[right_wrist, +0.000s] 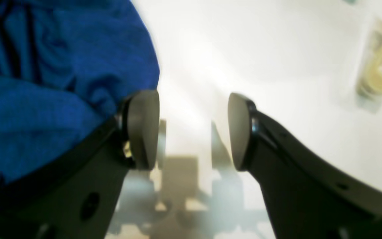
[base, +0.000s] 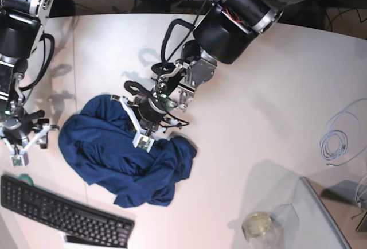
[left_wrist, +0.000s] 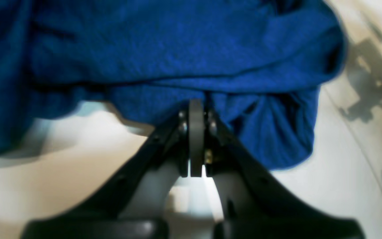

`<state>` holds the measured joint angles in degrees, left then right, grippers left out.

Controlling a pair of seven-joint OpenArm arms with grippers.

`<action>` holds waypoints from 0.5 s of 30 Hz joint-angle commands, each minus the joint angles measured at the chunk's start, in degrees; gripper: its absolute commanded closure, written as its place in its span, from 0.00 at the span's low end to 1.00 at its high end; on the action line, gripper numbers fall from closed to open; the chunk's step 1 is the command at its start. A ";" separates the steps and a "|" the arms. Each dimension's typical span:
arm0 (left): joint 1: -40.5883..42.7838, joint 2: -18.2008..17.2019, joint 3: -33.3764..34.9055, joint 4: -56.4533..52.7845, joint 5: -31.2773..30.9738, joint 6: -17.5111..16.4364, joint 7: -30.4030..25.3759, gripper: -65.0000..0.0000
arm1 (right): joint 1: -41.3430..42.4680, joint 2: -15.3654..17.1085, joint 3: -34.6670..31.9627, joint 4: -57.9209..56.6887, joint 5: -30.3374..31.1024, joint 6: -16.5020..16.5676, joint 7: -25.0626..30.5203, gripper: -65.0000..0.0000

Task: Layout the t-shirt on the table in an organized manner, then fold the t-shirt properly
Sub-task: 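Grasp the t-shirt fabric with both grippers and pull it apart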

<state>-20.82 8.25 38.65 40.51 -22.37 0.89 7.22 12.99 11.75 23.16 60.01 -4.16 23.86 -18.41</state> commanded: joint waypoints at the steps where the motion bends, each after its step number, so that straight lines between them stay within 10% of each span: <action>1: -2.17 0.75 2.53 -1.61 -2.55 -0.23 -2.61 1.00 | 0.32 0.60 0.18 1.05 0.43 0.01 0.61 0.53; 9: -1.73 0.58 15.10 -10.58 -11.08 -0.23 -5.69 1.00 | -0.99 0.52 -0.17 0.96 0.43 0.01 0.61 0.54; 15: 5.21 -6.54 15.02 -6.01 -11.26 -0.14 -5.69 1.00 | -1.79 -0.89 -0.26 1.13 0.34 0.19 0.61 0.54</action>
<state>-16.80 2.79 53.45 35.94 -33.78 -1.83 -7.27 9.87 10.35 22.90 59.92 -4.54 23.90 -19.22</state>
